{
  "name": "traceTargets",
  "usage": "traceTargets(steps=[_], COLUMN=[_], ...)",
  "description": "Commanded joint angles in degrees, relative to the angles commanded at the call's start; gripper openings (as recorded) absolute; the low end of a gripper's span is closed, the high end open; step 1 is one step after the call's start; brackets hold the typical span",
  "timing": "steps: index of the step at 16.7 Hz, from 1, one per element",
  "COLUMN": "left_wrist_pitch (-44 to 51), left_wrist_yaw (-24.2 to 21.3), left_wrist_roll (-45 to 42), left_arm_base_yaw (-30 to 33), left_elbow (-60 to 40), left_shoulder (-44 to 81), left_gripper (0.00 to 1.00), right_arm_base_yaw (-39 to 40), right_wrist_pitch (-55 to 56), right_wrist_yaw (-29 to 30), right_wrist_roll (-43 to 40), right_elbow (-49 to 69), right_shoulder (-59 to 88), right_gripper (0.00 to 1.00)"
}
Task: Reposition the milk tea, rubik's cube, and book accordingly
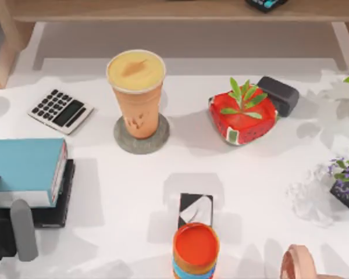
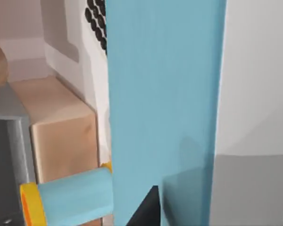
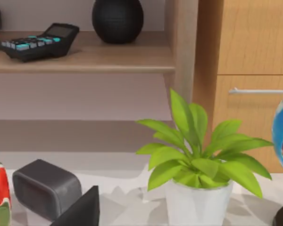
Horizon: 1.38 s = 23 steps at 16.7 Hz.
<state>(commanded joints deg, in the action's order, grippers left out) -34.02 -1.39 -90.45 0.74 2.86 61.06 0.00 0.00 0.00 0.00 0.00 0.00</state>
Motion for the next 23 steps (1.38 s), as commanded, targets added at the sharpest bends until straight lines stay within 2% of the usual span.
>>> traceTargets(steps=[18,23], left_wrist_pitch=[-4.6,-4.6], left_wrist_yaw=[0.1,0.1], left_wrist_roll=[-0.1,-0.1], left_arm_base_yaw=[0.1,0.1], left_elbow=[-0.4,-0.4], left_shoulder=[5.0,5.0], left_gripper=[0.0,0.38], right_arm_base_yaw=[0.0,0.0], right_wrist_pitch=[0.0,0.0], right_wrist_yaw=[0.0,0.0], right_wrist_roll=[0.0,0.0], right_elbow=[0.0,0.0], right_shoulder=[0.0,0.0], right_gripper=[1.0,1.0])
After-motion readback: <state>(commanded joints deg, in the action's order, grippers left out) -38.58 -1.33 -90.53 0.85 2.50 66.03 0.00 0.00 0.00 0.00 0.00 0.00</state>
